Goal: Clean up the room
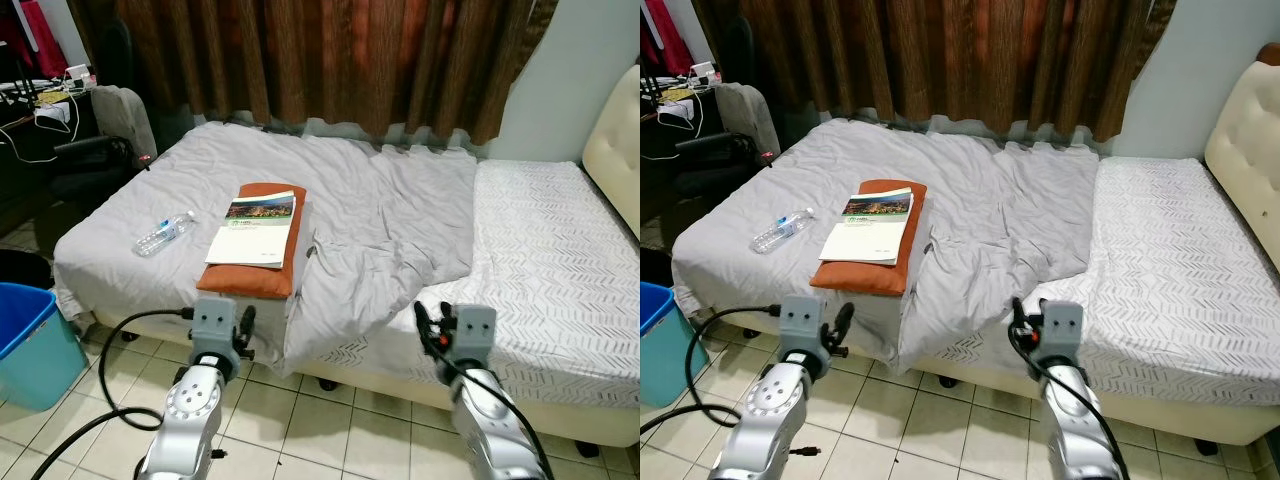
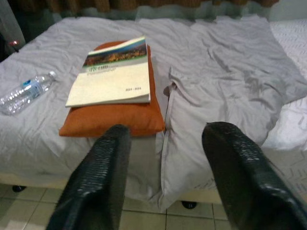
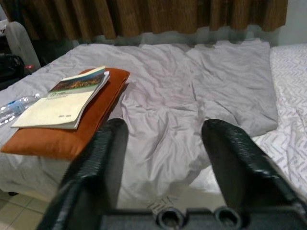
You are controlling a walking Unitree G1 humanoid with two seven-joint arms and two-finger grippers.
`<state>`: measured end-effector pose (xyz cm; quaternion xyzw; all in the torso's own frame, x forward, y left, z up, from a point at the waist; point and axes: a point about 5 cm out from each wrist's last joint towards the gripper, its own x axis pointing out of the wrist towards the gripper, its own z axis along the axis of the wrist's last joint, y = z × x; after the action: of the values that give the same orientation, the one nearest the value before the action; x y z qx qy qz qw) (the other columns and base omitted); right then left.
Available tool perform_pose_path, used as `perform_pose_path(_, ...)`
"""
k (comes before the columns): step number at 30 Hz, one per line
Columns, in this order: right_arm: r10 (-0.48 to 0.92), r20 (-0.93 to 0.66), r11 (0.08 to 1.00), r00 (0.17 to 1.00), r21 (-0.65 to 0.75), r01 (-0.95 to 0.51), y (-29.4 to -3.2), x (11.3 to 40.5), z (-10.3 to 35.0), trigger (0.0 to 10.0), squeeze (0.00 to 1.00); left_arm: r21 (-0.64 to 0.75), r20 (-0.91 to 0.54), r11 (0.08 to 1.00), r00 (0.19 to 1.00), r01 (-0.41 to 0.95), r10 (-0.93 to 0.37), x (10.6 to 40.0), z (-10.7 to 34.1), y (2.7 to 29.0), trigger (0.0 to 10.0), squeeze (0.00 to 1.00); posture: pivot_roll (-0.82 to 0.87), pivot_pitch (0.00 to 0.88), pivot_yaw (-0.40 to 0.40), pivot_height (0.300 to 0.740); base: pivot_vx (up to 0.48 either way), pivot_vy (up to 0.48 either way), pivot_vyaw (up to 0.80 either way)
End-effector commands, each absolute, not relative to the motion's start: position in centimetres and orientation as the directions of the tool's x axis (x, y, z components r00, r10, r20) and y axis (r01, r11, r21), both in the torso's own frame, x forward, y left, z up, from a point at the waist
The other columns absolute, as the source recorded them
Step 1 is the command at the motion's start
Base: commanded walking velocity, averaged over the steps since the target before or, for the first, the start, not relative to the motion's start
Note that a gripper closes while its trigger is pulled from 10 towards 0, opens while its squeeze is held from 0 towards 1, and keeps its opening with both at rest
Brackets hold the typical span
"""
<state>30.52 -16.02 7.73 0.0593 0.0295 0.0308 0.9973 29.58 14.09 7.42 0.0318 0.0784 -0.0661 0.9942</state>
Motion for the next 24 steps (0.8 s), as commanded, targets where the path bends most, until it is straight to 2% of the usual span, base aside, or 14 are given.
perform_pose_path(1,0.055,-0.072,0.99,0.996,0.13,-0.045,-16.3,30.5,7.4,10.0,1.0,0.066,-0.179,0.99,0.977,0.128,-0.114,29.7,7.3,14.4,10.0,1.0,0.0,0.0,0.002,0.74,0.0,0.0,0.0)
perform_pose_path(16,0.038,-0.077,0.996,0.996,0.089,-0.031,-17.3,30.5,7.4,10.0,1.0,0.09,-0.146,0.989,0.984,0.119,-0.106,30.0,7.6,14.7,10.0,1.0,-0.01,0.0,-0.003,0.74,0.0,0.0,0.0)
perform_pose_path(17,0.042,-0.09,0.997,0.995,0.072,-0.035,-17.2,30.6,7.3,10.0,1.0,0.108,-0.12,0.986,0.987,0.124,-0.111,30.0,7.9,14.6,10.0,0.18,-0.01,0.0,-0.003,0.74,0.0,0.0,0.0)
perform_pose_path(18,0.054,-0.096,0.997,0.994,0.067,-0.048,-17.1,30.6,7.3,10.0,1.0,0.139,-0.08,0.983,0.99,0.123,-0.112,30.1,8.4,14.6,10.0,0.0,-0.01,0.0,-0.003,0.74,0.0,0.0,0.0)
perform_pose_path(19,0.059,-0.089,0.996,0.994,0.067,-0.053,-17.0,30.6,7.5,10.0,0.0,0.147,-0.065,0.982,0.992,0.117,-0.108,30.1,8.6,14.7,10.0,0.0,-0.01,0.0,-0.001,0.74,0.0,0.0,0.0)
perform_pose_path(24,0.071,-0.083,0.996,0.994,0.066,-0.066,-16.7,30.7,7.5,10.0,0.0,0.192,-0.088,0.977,0.993,0.097,-0.081,30.3,8.5,15.0,10.0,0.0,-0.01,0.0,0.002,0.74,0.0,0.0,0.0)
